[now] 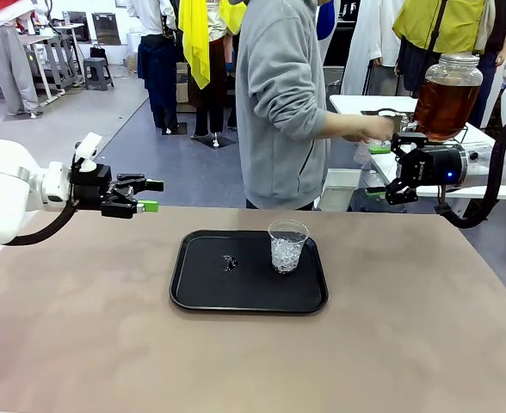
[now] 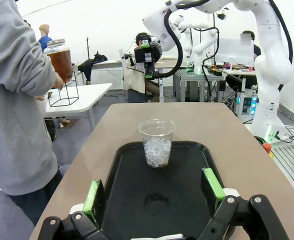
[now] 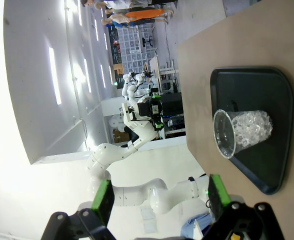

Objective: Pour the drink into the iced cup.
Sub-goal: Pick up the iced cup indicated by the human and present it to them.

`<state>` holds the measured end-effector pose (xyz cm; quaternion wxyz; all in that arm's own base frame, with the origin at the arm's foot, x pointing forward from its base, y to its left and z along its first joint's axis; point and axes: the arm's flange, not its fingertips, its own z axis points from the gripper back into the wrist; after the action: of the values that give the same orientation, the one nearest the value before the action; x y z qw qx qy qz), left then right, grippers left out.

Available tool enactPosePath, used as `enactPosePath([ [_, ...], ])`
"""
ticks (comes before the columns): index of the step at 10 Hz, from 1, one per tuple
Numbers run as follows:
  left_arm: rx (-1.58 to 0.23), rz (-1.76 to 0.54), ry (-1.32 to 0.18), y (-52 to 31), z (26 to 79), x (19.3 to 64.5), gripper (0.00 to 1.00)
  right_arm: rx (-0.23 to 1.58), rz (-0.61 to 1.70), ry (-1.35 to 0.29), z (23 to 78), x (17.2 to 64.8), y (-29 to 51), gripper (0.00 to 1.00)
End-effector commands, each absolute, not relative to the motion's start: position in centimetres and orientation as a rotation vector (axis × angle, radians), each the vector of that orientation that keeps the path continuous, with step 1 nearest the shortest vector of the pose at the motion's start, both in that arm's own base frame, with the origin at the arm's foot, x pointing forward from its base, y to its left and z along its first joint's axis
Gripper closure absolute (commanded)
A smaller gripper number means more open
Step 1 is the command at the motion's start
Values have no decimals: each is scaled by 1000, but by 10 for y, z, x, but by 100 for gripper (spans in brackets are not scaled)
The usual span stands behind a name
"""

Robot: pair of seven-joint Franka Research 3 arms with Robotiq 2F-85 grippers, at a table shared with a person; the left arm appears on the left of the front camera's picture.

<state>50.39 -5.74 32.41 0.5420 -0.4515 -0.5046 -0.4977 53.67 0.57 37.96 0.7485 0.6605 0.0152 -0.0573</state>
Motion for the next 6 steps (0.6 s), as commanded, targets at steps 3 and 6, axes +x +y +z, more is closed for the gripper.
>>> enactPosePath([
  [3, -1068, -1178, -1189, -59, 328, 504, 0, 1445, -122, 29, 381, 537, 6, 0],
  [6, -1068, -1178, -1189, -59, 328, 504, 0, 1445, -122, 29, 381, 537, 6, 0],
])
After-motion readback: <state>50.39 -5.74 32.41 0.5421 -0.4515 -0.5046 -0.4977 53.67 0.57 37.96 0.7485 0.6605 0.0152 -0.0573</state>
